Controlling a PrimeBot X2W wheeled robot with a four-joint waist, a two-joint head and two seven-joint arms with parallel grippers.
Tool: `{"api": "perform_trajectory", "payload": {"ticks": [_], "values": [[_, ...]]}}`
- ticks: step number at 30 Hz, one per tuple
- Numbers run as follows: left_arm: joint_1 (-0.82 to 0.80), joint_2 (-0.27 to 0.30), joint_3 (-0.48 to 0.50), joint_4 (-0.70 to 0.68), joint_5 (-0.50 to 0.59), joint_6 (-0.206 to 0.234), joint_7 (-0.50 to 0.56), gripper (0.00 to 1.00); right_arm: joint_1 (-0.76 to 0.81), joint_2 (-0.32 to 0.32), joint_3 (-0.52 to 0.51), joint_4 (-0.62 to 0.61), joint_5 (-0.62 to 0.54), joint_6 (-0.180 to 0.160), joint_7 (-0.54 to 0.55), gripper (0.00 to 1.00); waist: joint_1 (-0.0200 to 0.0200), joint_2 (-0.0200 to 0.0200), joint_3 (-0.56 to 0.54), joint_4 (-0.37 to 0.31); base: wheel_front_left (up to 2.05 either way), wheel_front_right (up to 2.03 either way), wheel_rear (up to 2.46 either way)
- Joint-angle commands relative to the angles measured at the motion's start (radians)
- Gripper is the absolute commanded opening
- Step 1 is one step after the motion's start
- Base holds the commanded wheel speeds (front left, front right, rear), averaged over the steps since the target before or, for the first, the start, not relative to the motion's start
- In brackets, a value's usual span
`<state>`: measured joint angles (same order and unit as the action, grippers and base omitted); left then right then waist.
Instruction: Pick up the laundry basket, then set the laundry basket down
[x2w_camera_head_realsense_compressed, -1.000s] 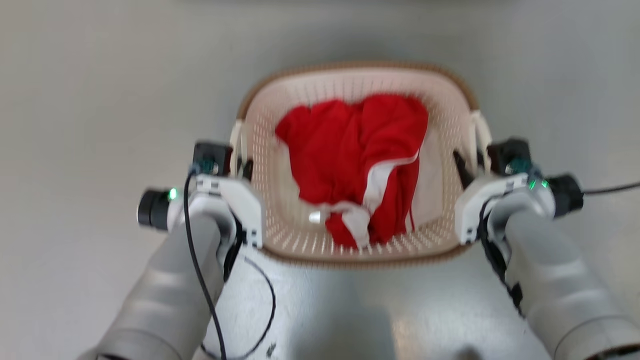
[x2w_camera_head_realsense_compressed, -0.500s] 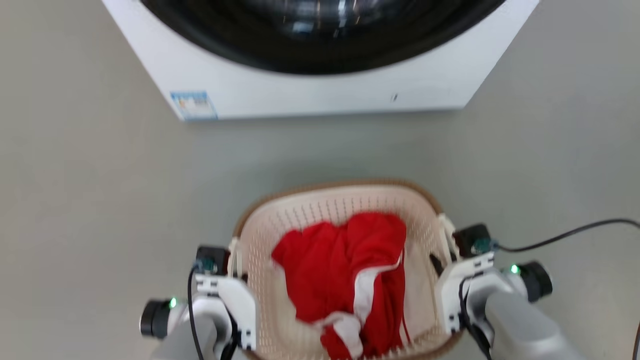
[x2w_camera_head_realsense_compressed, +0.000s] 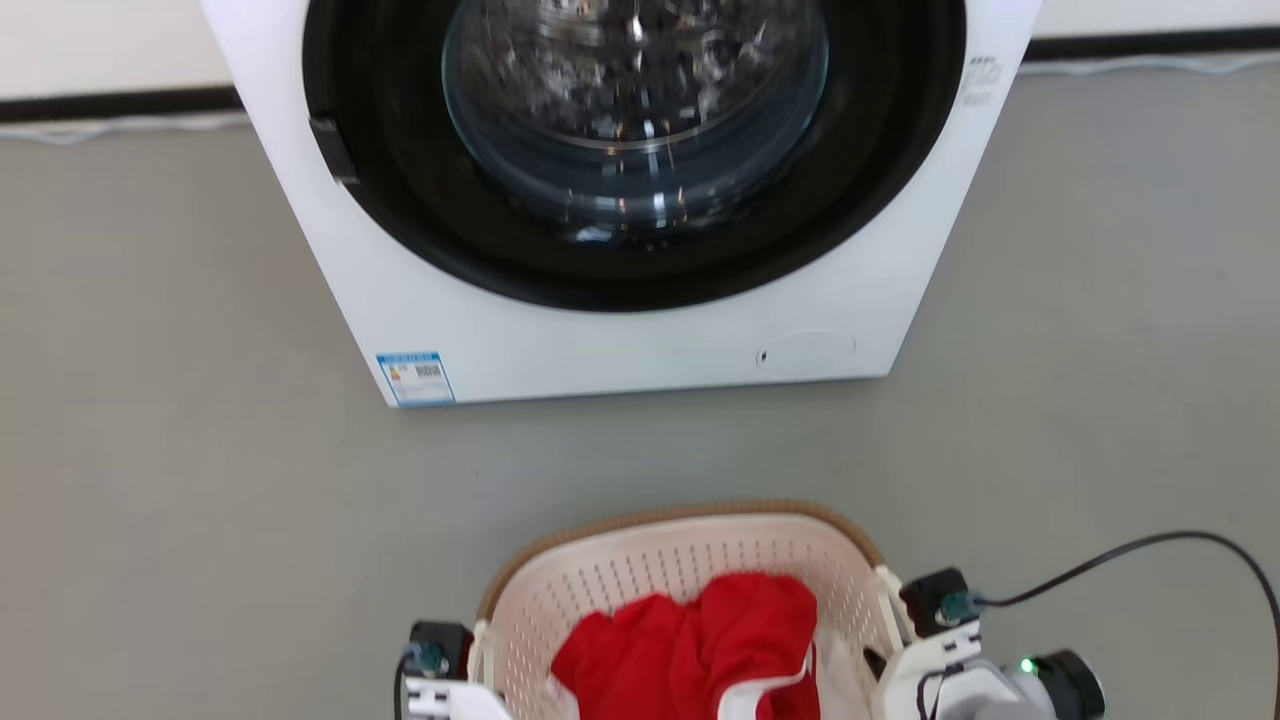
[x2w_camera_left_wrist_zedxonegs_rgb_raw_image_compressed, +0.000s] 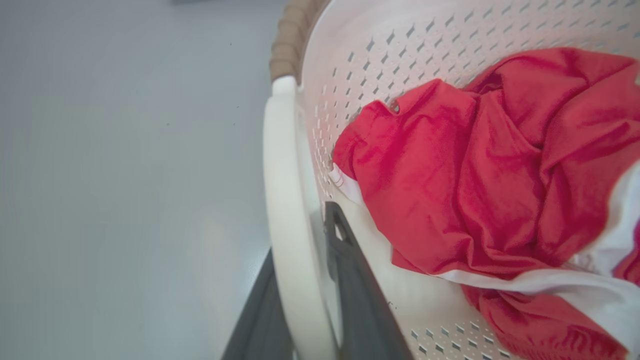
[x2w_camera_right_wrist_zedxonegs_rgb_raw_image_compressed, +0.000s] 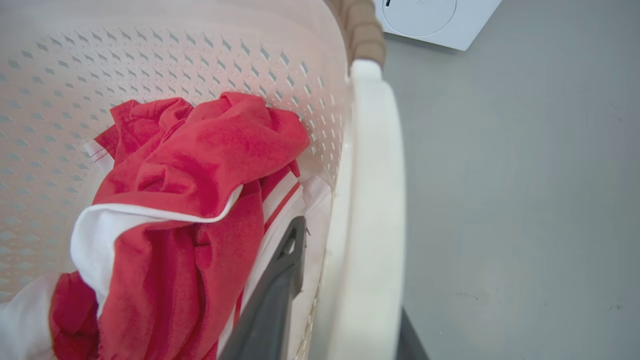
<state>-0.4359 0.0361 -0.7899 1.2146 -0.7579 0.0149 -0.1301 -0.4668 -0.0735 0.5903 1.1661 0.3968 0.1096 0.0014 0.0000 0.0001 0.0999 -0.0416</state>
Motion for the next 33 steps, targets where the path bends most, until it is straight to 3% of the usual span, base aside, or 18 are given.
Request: {"api": "perform_trajectory", "payload": {"ticks": [1,33], "values": [[-0.016,0.014,0.008,-0.028,-0.004,0.006,-0.013,0.0,0.026,0.023,0.042,-0.017,-0.004,0.021,0.01,0.0,0.0,-0.0001,-0.03,0.0,0.0,0.0,0.0],[-0.007,0.014,-0.089,-0.014,-0.118,0.022,-0.03,0.0,0.043,0.023,0.12,-0.021,0.078,0.021,0.026,0.0,0.0,-0.0001,-0.063,0.022,0.0,0.0,0.0]]}}
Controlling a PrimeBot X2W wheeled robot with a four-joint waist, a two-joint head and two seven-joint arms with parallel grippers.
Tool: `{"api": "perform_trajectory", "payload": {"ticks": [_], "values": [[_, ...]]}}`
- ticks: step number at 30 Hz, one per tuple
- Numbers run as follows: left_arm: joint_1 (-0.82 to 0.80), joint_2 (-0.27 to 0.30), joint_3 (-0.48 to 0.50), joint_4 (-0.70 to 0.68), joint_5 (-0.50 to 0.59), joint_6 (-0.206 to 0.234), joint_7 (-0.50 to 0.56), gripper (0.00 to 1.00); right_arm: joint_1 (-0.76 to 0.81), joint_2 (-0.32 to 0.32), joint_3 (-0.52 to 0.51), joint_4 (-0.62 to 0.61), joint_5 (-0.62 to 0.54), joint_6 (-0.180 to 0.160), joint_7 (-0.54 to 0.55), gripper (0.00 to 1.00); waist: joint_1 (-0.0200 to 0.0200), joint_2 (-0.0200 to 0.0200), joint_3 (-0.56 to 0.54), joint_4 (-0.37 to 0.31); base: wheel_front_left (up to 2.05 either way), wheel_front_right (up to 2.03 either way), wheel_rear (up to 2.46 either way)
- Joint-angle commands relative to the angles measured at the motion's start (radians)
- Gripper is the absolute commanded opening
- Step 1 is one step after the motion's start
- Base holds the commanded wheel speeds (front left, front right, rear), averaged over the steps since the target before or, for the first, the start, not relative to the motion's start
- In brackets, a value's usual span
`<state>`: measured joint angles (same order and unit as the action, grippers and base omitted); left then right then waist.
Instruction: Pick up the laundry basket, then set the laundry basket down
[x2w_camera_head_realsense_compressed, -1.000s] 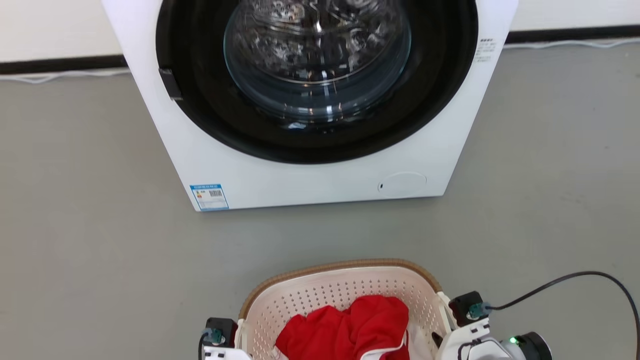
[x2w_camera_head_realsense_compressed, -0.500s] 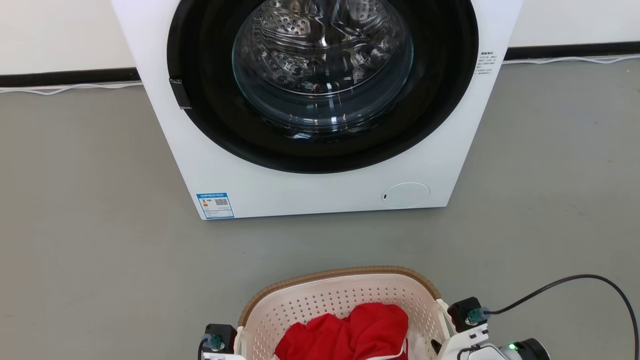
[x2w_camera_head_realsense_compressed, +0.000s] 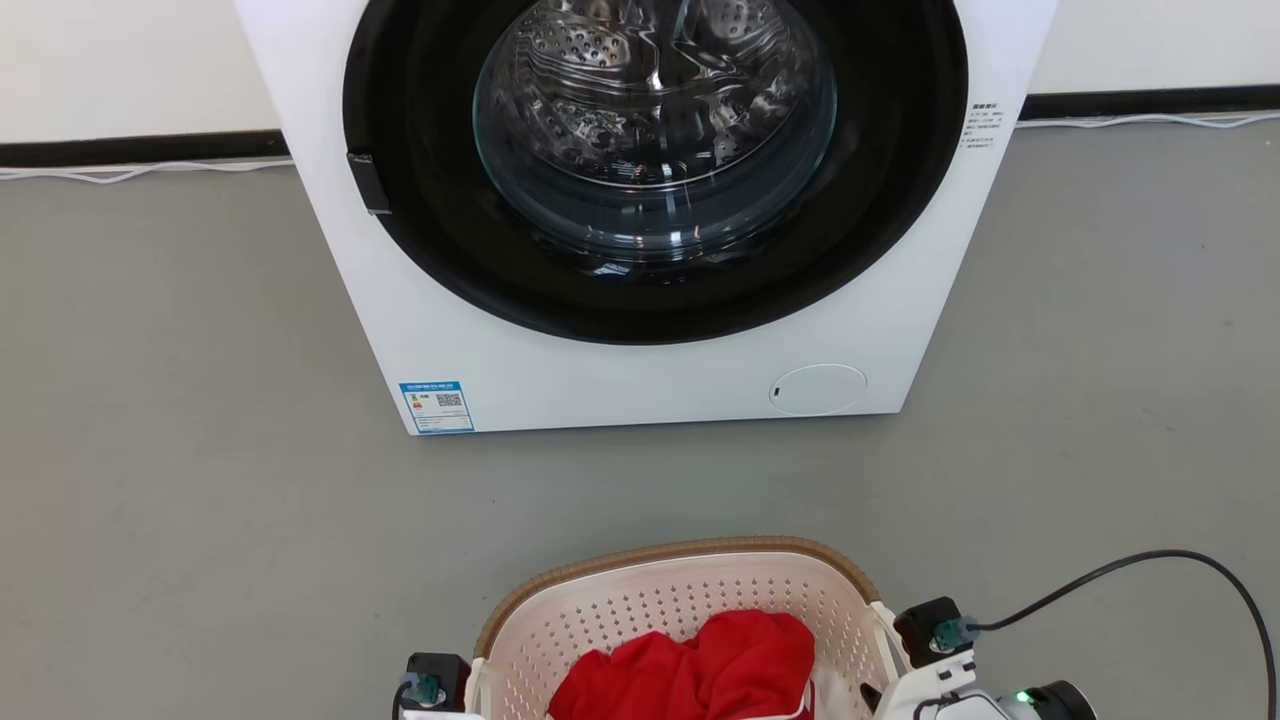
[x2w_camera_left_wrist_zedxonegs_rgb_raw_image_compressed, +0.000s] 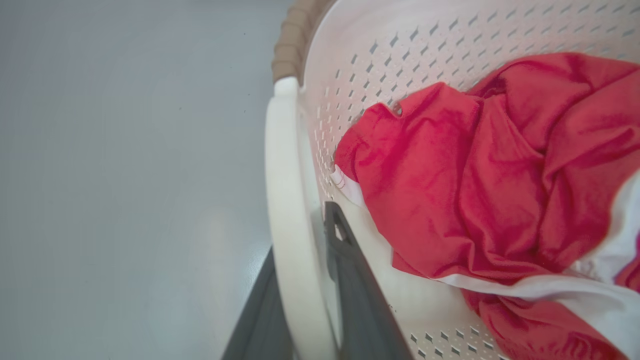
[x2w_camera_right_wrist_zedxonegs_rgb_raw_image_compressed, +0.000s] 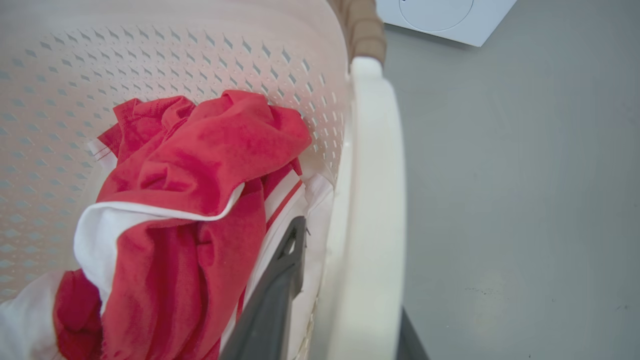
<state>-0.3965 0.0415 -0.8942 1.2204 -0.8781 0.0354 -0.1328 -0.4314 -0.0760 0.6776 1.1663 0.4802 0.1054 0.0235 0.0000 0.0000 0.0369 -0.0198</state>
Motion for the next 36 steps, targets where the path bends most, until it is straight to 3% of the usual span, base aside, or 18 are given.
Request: {"api": "perform_trajectory", "payload": {"ticks": [1,22,36], "values": [[-0.048,0.009,0.013,-0.019,0.0,0.001,-0.028,0.0,0.006,0.026,0.033,-0.02,-0.004,0.025,0.003,0.0,0.0,0.0,0.0,0.001,0.0,0.0,0.0],[-0.065,0.009,-0.034,0.0,-0.044,0.001,-0.041,0.0,-0.007,0.026,0.062,-0.008,0.026,0.025,-0.009,0.0,0.0,0.0,0.011,-0.004,0.0,0.0,0.0],[-0.136,0.009,-0.057,0.018,-0.05,-0.005,-0.055,0.0,-0.072,0.026,0.059,0.002,0.024,0.025,-0.041,0.0,0.0,0.0,0.12,-0.009,0.0,0.0,0.0]]}}
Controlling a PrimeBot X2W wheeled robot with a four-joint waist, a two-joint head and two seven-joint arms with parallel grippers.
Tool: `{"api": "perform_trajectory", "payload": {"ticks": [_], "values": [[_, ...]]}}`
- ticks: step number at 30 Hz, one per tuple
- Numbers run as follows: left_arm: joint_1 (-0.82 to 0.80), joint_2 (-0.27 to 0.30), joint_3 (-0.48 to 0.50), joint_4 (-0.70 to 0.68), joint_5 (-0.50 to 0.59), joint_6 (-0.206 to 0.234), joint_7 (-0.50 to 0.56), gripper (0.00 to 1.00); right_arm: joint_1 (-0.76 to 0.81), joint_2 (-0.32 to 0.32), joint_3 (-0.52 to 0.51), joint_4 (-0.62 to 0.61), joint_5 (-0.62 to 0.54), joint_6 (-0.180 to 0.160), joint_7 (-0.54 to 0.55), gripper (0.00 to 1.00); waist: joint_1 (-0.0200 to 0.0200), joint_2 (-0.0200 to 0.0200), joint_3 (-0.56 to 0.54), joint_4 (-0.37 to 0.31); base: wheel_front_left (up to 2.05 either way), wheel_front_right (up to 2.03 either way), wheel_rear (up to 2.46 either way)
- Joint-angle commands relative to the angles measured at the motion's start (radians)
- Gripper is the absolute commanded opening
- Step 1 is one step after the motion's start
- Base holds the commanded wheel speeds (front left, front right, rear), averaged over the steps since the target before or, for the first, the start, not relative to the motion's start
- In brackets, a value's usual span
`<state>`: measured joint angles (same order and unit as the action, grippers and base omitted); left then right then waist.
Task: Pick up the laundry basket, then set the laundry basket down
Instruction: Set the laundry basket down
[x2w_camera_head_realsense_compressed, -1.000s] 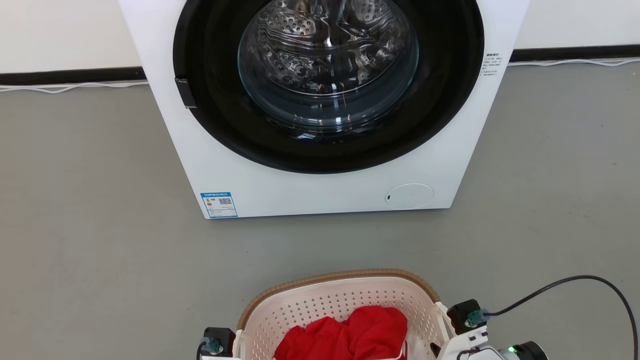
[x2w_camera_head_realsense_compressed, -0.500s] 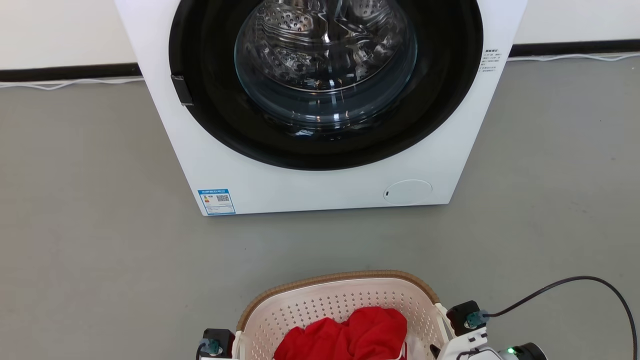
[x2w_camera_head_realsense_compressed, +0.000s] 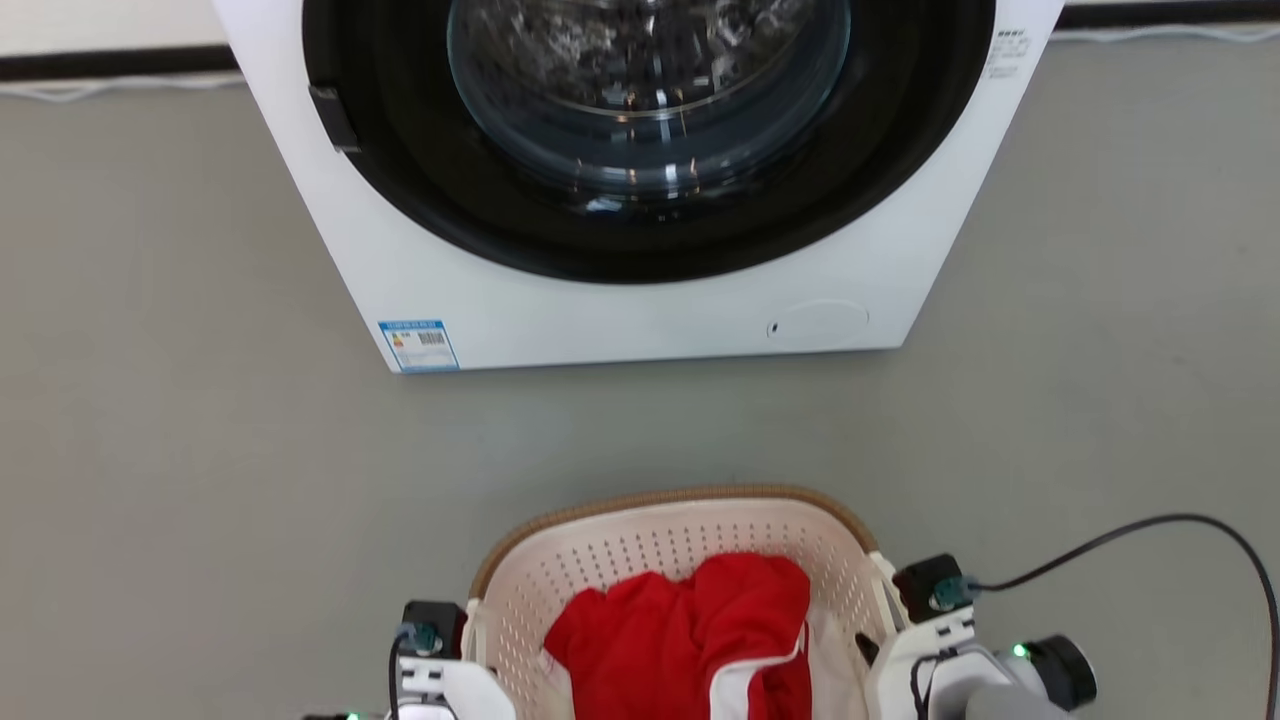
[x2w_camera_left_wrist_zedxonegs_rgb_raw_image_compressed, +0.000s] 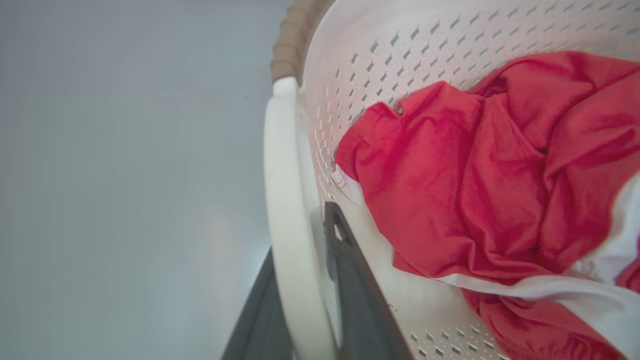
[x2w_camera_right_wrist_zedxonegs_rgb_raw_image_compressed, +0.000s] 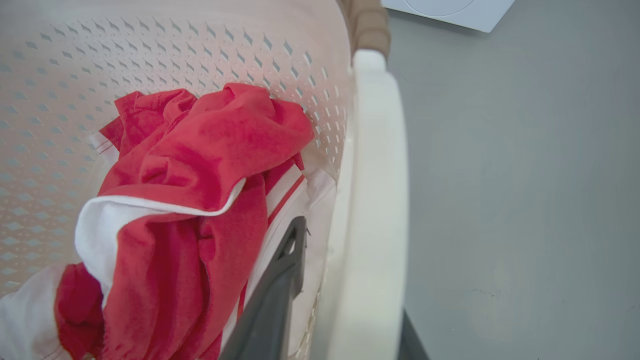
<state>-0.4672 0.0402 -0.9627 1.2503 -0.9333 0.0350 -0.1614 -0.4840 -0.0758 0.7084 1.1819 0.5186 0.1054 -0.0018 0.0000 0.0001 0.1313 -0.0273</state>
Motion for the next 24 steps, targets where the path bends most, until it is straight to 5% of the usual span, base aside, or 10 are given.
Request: {"api": "perform_trajectory", "payload": {"ticks": [1,24], "values": [[-0.074,0.01,0.01,-0.009,0.006,-0.005,-0.028,0.0,-0.027,0.026,0.027,-0.012,-0.016,0.025,-0.018,0.0,0.0,-0.0001,0.037,-0.002,0.0,0.0,0.0],[-0.363,0.035,0.038,0.003,0.027,-0.005,-0.095,0.0,-0.291,0.026,-0.031,0.044,-0.1,0.025,-0.17,0.0,0.0,-0.0001,0.343,0.006,0.0,0.0,0.0]]}}
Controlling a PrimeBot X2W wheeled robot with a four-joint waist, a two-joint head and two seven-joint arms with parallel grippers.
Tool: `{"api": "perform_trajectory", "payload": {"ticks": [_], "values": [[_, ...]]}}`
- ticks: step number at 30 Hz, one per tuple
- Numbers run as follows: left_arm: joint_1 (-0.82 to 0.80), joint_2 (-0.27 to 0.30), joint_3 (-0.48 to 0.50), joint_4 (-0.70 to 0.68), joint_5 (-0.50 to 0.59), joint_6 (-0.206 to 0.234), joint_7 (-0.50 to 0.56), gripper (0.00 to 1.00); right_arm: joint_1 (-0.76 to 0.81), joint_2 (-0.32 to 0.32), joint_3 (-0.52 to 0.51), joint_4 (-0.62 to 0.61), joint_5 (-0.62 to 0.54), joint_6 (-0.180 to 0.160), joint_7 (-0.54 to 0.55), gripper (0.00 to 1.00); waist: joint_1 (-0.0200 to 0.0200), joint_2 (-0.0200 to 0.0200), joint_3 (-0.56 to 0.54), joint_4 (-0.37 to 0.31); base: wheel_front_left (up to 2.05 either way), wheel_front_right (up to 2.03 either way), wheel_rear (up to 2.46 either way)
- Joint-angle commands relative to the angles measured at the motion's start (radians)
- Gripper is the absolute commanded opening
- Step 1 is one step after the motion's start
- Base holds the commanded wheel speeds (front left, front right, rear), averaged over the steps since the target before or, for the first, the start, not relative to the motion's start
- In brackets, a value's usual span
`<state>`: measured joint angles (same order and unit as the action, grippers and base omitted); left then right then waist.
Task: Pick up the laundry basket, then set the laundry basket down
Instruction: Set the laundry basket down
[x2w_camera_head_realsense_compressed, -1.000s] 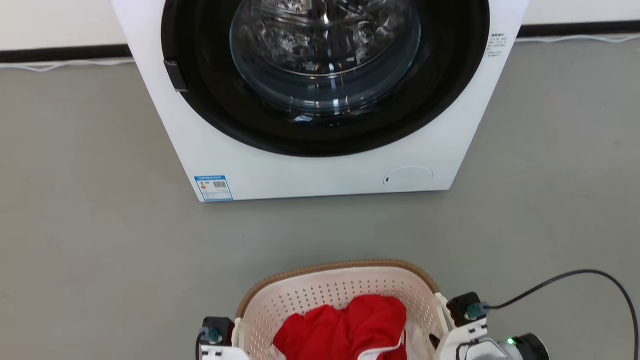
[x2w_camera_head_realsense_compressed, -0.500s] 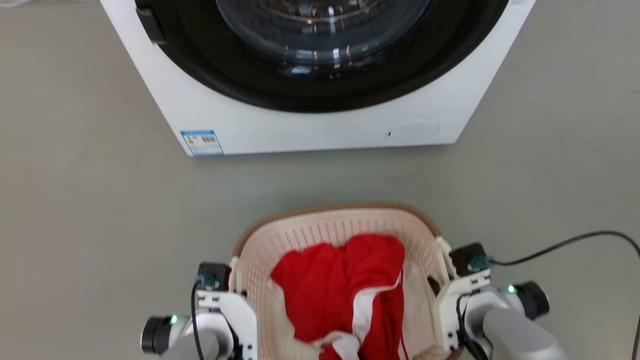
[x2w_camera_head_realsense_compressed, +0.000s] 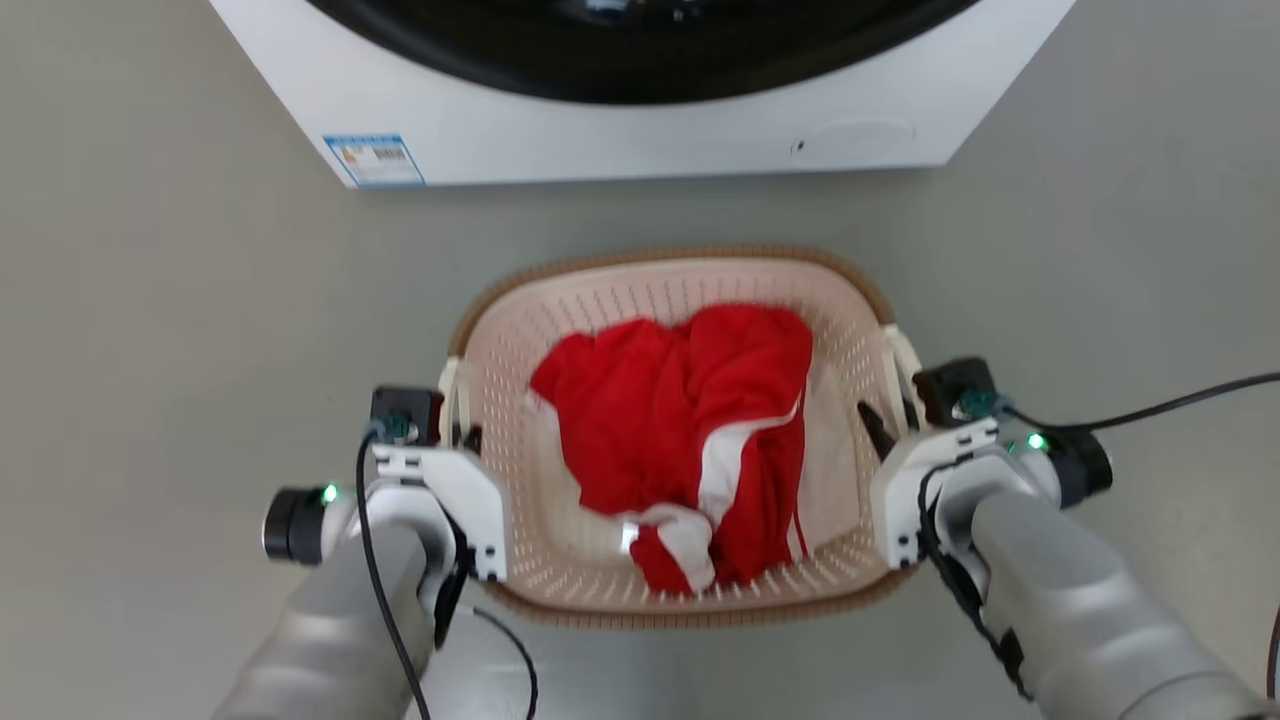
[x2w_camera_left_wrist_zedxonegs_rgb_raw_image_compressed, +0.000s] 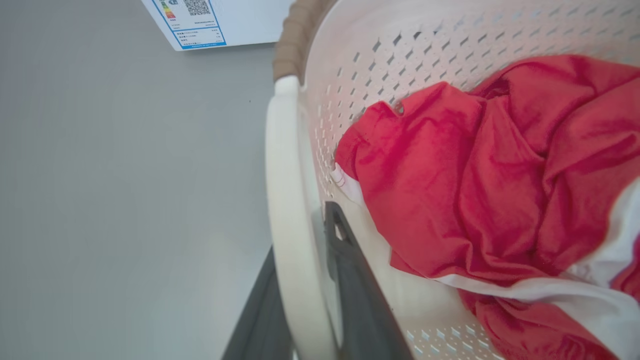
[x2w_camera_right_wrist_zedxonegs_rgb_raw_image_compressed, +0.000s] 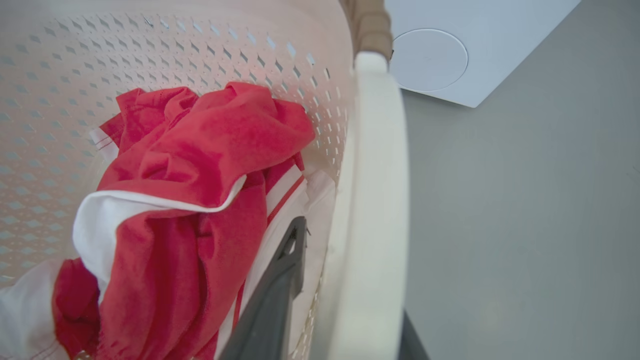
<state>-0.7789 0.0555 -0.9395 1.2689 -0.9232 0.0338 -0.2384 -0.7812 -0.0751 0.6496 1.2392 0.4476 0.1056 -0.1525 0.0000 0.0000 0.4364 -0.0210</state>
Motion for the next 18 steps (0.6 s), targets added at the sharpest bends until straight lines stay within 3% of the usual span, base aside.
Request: {"api": "perform_trajectory", "payload": {"ticks": [1,18], "values": [[-0.064,0.022,0.018,-0.018,0.019,-0.002,-0.019,0.0,-0.008,0.025,0.023,-0.01,-0.035,0.025,-0.028,0.0,0.0,0.0,0.056,0.0,0.0,0.0,0.0],[-0.268,0.071,0.112,-0.183,0.14,0.047,-0.023,0.0,-0.234,0.008,-0.1,0.034,-0.203,0.025,-0.108,0.0,0.0,0.0,0.386,0.029,0.0,0.0,0.0]]}}
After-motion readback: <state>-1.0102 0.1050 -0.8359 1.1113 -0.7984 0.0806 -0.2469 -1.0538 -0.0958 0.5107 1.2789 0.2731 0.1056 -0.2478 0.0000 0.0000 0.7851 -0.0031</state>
